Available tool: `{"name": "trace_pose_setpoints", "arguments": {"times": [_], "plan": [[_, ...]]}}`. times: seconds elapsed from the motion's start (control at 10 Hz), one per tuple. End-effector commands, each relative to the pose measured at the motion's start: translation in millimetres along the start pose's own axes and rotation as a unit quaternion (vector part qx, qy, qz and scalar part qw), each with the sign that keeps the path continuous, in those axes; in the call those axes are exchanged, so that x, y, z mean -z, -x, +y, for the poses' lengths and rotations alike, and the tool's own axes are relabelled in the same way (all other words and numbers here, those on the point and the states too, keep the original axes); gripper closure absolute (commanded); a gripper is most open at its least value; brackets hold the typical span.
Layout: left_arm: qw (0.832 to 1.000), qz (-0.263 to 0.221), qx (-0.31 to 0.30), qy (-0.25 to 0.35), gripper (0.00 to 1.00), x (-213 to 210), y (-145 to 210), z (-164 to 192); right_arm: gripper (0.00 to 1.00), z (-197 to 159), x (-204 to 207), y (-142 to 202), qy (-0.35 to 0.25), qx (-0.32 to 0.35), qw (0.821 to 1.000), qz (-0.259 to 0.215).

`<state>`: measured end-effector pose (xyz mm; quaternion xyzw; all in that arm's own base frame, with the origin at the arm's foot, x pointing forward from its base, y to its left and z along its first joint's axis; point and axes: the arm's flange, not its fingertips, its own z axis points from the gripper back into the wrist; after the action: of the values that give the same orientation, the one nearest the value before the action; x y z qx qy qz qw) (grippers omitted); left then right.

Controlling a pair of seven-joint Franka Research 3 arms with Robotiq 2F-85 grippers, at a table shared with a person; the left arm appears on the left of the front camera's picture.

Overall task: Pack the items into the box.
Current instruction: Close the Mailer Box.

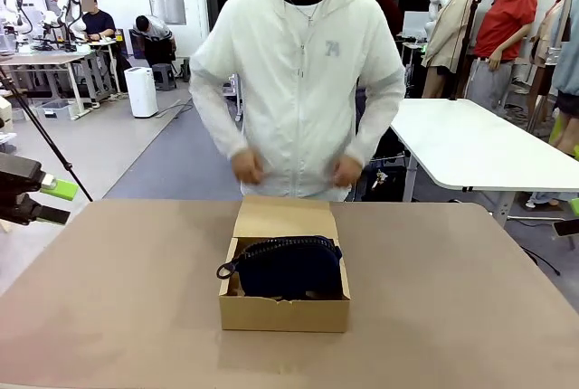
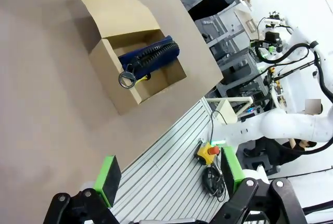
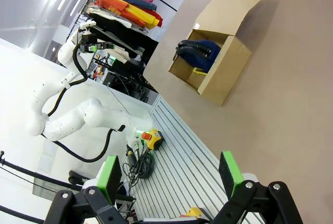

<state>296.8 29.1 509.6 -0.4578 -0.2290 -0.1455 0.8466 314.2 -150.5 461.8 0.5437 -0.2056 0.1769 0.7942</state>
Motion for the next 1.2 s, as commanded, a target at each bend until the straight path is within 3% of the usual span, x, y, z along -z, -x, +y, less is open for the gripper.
{"name": "trace_pose_setpoints", "arguments": {"times": [0.0, 1.1], "plan": [[1.0, -0.005, 0.009, 0.003, 0.0, -3.2, 1.1, 1.8, 0.0, 2.9, -2.2, -0.4, -0.001, -0.002, 1.0, 0.007], [1.0, -0.005, 0.009, 0.003, 0.0, -3.2, 1.1, 1.8, 0.0, 2.9, -2.2, -0.4, -0.001, -0.002, 1.0, 0.007]]}}
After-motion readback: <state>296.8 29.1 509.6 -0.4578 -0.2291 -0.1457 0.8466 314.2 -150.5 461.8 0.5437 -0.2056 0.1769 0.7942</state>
